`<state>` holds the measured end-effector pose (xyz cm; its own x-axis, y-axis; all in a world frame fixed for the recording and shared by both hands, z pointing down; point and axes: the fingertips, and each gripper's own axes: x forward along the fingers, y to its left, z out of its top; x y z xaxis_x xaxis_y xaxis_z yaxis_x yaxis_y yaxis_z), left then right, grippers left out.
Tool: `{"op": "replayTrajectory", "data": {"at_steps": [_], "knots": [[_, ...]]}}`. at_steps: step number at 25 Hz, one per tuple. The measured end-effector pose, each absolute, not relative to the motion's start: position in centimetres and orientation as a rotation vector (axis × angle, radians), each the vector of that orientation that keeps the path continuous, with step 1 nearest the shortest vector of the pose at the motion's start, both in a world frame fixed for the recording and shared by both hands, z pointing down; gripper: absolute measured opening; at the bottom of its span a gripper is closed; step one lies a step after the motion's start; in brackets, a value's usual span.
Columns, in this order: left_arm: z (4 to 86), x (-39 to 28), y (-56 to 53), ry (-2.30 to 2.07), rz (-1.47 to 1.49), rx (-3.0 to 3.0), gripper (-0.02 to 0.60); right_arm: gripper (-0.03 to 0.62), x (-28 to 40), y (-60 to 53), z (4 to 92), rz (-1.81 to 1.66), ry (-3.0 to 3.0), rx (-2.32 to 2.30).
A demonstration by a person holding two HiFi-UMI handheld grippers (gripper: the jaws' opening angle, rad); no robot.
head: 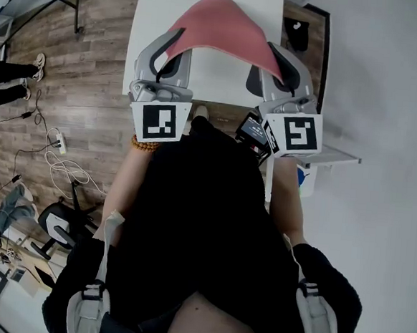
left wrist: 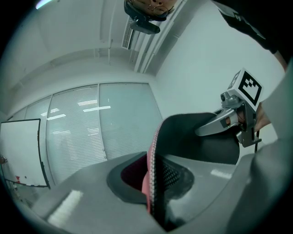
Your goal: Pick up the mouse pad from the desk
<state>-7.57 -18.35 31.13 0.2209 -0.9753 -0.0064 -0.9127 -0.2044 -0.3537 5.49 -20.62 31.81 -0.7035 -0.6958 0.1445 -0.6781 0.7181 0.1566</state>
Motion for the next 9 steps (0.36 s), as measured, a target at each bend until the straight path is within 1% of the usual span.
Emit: {"op": "replayTrajectory", "data": {"at_steps": [9], "knots": [[29.8, -6.9, -20.8, 1.752, -0.295, -2.219, 0.024, 0.044, 6.2, -23.0, 31.0, -0.160, -2.730, 1.102]]}}
